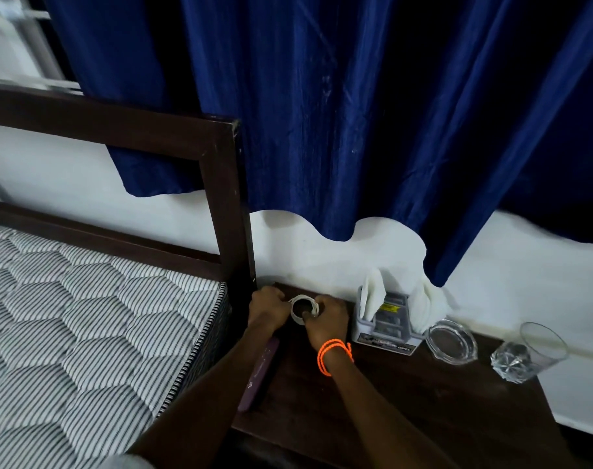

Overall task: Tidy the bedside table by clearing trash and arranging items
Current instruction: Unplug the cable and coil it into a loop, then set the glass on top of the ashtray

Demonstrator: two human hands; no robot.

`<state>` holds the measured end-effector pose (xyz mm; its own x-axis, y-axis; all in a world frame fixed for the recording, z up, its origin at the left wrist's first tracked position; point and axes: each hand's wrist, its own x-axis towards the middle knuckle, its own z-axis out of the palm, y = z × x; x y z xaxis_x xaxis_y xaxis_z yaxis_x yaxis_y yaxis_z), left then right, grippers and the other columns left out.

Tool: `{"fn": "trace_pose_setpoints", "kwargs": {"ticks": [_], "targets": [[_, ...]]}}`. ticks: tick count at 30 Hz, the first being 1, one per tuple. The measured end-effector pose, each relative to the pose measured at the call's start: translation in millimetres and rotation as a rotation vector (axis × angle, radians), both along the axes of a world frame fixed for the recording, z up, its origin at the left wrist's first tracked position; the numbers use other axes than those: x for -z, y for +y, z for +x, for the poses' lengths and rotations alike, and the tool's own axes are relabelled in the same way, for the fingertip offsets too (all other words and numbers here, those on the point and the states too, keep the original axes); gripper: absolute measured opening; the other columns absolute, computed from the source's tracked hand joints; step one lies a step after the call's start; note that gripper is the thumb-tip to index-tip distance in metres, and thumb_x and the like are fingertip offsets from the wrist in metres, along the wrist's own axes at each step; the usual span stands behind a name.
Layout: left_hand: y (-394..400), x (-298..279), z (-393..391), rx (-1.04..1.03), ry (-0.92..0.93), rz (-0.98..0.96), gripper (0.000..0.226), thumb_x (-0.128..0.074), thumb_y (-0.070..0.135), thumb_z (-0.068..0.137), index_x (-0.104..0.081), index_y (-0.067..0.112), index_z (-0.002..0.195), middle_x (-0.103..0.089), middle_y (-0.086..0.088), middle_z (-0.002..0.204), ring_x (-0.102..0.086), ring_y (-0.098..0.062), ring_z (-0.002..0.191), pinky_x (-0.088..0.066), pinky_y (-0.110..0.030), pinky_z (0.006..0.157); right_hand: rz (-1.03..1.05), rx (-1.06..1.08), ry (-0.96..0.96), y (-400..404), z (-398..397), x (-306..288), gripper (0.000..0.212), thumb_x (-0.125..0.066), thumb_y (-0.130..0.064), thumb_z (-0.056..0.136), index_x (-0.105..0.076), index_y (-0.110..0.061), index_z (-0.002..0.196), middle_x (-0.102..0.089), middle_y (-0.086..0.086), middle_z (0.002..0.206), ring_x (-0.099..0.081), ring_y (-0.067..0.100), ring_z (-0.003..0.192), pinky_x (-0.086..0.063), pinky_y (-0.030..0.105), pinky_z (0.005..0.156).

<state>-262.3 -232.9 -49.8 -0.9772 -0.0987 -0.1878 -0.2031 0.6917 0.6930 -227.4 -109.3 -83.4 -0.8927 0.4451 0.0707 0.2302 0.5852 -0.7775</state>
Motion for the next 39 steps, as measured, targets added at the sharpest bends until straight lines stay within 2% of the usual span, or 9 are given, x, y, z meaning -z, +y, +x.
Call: {"fn": "trace_pose_setpoints", "kwargs": {"ticks": [3,9,12,17,20,26,30,34,39], "targets": [[6.1,-16.4,14.9,0.014,0.045,-0.002,0.018,-0.067,0.016,0.082,-0.080,0.014,0.094,-0.078,-0.012,0.104,-0.070,-0.031,0.106,-0.053,-0.030,0.086,0.015,-0.024,0.043,0.1,16.3,-18.3,0.023,-0.078,-0.015,0.063,-0.072,-0.010,0.085,-0.071,0.012,0.091,-0.063,0.030,0.093,-0.049,0.034,0.085],[17.5,-52.3,57.7,0.061,0.101,0.006,0.020,-0.069,0.021,0.081,-0.081,0.016,0.097,-0.078,-0.009,0.104,-0.072,-0.027,0.103,-0.053,-0.029,0.083,0.014,-0.012,0.150,3.6,60.3,-58.1,0.006,-0.072,-0.005,0.063,-0.072,-0.007,0.068,-0.071,0.015,0.070,-0.066,0.036,0.075,-0.052,0.037,0.066],[25.2,-65.4,81.6,0.055,0.117,0.023,0.021,-0.072,0.027,0.082,-0.082,0.017,0.097,-0.079,-0.010,0.104,-0.073,-0.027,0.102,-0.054,-0.029,0.084,-0.031,0.018,0.209,10.8,89.4,-77.7,0.010,-0.070,0.003,0.067,-0.074,-0.001,0.075,-0.072,0.020,0.076,-0.068,0.038,0.077,-0.056,0.042,0.070],[55.6,-82.0,122.5,0.128,0.149,0.038,0.022,-0.067,0.026,0.083,-0.084,0.019,0.095,-0.079,-0.009,0.103,-0.073,-0.026,0.104,-0.055,-0.031,0.091,-0.051,0.057,0.163,42.1,130.7,-90.2,0.022,-0.073,-0.003,0.064,-0.075,-0.005,0.086,-0.074,0.015,0.086,-0.070,0.034,0.082,-0.057,0.040,0.078],[84.2,-81.4,137.7,0.221,0.153,0.033,0.027,-0.063,0.027,0.083,-0.084,0.016,0.096,-0.080,-0.010,0.102,-0.072,-0.027,0.104,-0.055,-0.032,0.089,0.003,0.088,0.154,70.1,155.8,-99.5,0.020,-0.071,-0.012,0.065,-0.077,-0.009,0.084,-0.076,0.011,0.084,-0.071,0.030,0.081,-0.050,0.026,0.071],[155.6,-73.4,163.7,0.370,0.114,0.043,0.023,-0.065,0.027,0.089,-0.083,0.021,0.103,-0.078,-0.008,0.112,-0.069,-0.026,0.113,-0.053,-0.030,0.096,-0.010,0.228,0.192,138.4,195.1,-95.2,0.010,-0.074,-0.006,0.067,-0.073,-0.003,0.076,-0.073,0.016,0.075,-0.068,0.027,0.070,-0.057,0.038,0.071],[205.0,-59.2,178.2,0.474,0.060,0.089,0.022,-0.065,0.022,0.089,-0.083,0.016,0.102,-0.079,-0.008,0.108,-0.071,-0.023,0.108,-0.052,-0.028,0.090,-0.027,0.318,0.145,180.3,216.7,-93.3,0.013,-0.072,-0.010,0.071,-0.078,-0.007,0.083,-0.076,0.015,0.084,-0.071,0.030,0.080,-0.049,0.029,0.071],[252.5,-37.2,180.8,0.514,0.009,0.107,0.034,-0.063,0.036,0.080,-0.083,0.013,0.095,-0.079,-0.012,0.100,-0.073,-0.027,0.103,-0.056,-0.035,0.086,-0.019,0.407,0.045,224.3,224.5,-82.3,0.006,-0.075,-0.010,0.074,-0.075,-0.007,0.080,-0.075,0.016,0.084,-0.070,0.034,0.085,-0.050,0.032,0.073],[302.7,-22.3,176.0,0.537,-0.005,0.135,0.023,-0.071,0.018,0.090,-0.079,0.010,0.109,-0.078,-0.010,0.111,-0.071,-0.022,0.108,-0.046,-0.020,0.087,-0.069,0.506,0.035,278.4,212.2,-54.0,0.020,-0.077,-0.012,0.072,-0.071,-0.008,0.090,-0.074,0.015,0.090,-0.070,0.034,0.088,-0.050,0.033,0.078]]}}
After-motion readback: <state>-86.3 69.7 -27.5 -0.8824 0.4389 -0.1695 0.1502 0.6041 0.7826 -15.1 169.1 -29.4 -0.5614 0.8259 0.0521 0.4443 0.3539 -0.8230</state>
